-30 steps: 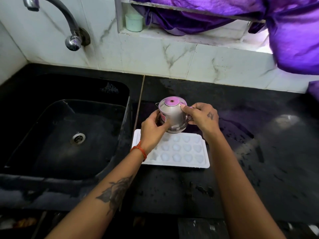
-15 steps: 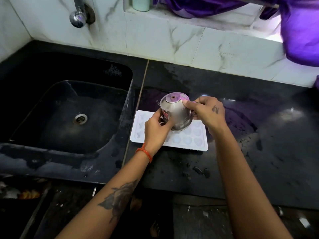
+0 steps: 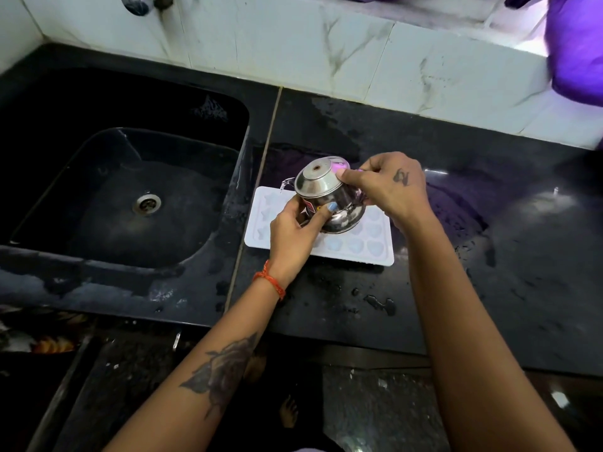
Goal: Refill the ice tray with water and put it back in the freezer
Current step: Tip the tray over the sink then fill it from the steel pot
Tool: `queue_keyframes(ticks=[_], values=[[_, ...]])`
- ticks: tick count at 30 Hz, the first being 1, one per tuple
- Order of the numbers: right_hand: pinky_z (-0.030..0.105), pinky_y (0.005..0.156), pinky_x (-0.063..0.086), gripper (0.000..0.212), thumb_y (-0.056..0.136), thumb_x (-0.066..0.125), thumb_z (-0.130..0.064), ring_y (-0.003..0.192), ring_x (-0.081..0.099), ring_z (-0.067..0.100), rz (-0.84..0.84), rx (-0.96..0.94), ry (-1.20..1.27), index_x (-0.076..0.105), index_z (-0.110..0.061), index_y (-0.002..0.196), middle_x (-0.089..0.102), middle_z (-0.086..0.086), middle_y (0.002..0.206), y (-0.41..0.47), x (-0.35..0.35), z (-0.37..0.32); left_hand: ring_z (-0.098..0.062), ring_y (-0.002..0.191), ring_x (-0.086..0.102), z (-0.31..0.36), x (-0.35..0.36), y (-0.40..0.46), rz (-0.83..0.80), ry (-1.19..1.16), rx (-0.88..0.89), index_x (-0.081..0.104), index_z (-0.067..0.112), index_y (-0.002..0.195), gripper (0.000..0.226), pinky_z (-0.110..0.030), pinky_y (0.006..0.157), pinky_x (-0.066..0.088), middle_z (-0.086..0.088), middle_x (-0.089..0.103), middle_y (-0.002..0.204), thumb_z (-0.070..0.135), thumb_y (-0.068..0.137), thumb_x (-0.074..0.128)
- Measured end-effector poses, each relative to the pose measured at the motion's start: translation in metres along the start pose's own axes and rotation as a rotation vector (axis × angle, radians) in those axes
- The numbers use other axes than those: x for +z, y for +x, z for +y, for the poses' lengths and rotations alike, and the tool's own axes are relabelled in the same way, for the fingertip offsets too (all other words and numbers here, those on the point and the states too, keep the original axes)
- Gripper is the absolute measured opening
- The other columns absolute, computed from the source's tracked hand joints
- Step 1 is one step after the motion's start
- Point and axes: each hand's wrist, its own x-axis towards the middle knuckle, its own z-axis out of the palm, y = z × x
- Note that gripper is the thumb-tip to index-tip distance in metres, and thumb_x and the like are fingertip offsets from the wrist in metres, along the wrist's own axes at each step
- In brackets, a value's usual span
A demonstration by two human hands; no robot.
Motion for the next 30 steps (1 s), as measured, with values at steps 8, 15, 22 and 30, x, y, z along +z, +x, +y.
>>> queue_keyframes(ticks=[8,15,22,30], values=[[0.037,0.069,0.054,0.037,0.078,0.070,-0.040,0.073,0.067,0.024,-0.004,-0.021,-0.054,0.065,-0.007,0.064,0.070,0.009,0.072,-0.001,0.001,-0.007,-0.009,0.093,0.068,-0.002,-0.001,0.000,0.003,-0.008,-0.015,0.063,0.018,0.108,0.030,-0.034,0.089,0.054,0.004,0.072,0.098,0.031,0.082,0.070],[0.047,0.077,0.057,0.034,0.073,0.074,-0.039,0.075,0.069,0.022,-0.028,0.070,0.121,0.063,-0.010,0.057,0.068,0.000,0.063,0.004,0.005,0.007,-0.006,0.093,0.067,0.003,-0.002,-0.001,0.045,0.017,0.014,0.063,0.014,0.115,0.039,-0.025,0.085,0.054,0.003,0.071,0.101,0.029,0.080,0.072],[0.047,0.077,0.058,0.030,0.062,0.073,-0.042,0.072,0.071,0.023,-0.026,0.155,0.254,0.065,-0.014,0.057,0.072,0.004,0.067,0.004,0.005,0.019,-0.002,0.094,0.066,0.006,-0.001,0.001,0.056,0.073,0.037,0.061,0.019,0.117,0.043,-0.021,0.083,0.053,0.008,0.070,0.102,0.031,0.078,0.075],[0.046,0.077,0.058,0.029,0.062,0.073,-0.045,0.072,0.071,0.020,0.046,0.169,0.234,0.069,-0.016,0.061,0.071,0.000,0.063,-0.001,-0.004,0.028,0.015,0.085,0.059,0.009,0.009,-0.001,0.002,0.113,0.028,0.058,0.018,0.126,0.051,-0.008,0.077,0.048,0.011,0.068,0.104,0.032,0.079,0.073]])
